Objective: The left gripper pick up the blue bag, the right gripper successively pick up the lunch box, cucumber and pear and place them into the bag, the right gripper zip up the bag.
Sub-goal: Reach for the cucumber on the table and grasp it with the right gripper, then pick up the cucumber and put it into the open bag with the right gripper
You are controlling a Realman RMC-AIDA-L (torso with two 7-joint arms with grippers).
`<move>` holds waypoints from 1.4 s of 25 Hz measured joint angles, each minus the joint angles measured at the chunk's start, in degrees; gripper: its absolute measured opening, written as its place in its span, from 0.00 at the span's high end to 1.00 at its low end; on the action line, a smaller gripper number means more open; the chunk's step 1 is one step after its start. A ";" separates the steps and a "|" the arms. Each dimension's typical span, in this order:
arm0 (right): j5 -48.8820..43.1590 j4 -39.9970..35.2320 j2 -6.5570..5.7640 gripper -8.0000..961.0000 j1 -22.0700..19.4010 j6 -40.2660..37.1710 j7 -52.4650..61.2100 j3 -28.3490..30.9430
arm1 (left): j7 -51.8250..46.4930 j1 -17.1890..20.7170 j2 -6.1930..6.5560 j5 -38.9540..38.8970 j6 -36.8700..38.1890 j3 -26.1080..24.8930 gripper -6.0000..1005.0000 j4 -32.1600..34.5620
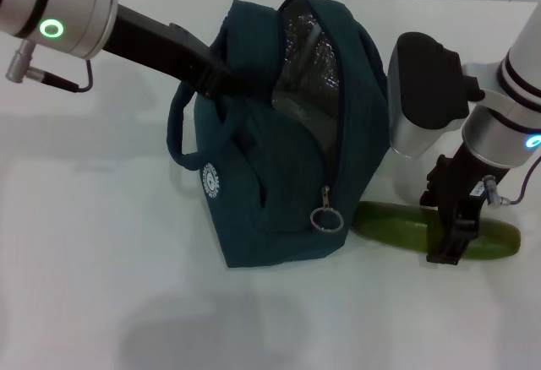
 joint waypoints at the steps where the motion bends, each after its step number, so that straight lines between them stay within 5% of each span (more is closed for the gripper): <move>1: 0.00 0.00 0.00 0.10 -0.03 0.11 0.06 -0.18 | 0.01 0.02 -0.01 0.00 -0.01 0.00 0.96 0.00; 8: -0.30 0.00 -0.01 0.10 -0.15 1.58 1.16 -3.04 | 0.04 0.58 -0.07 -0.42 -0.56 0.00 0.96 0.00; 19: -1.08 -1.79 -0.08 0.34 0.49 -0.62 2.18 -3.41 | 0.04 1.11 -0.09 -0.77 -0.69 0.00 0.96 0.27; 22: -3.23 -4.40 -0.25 0.34 0.12 -3.88 3.26 -3.09 | 0.04 1.34 -0.02 -1.15 -0.69 -0.60 0.96 0.51; 35: -12.66 -16.91 -0.47 0.34 -8.51 -15.21 4.80 2.91 | 0.04 2.33 0.20 -2.80 -0.69 -4.21 0.96 0.80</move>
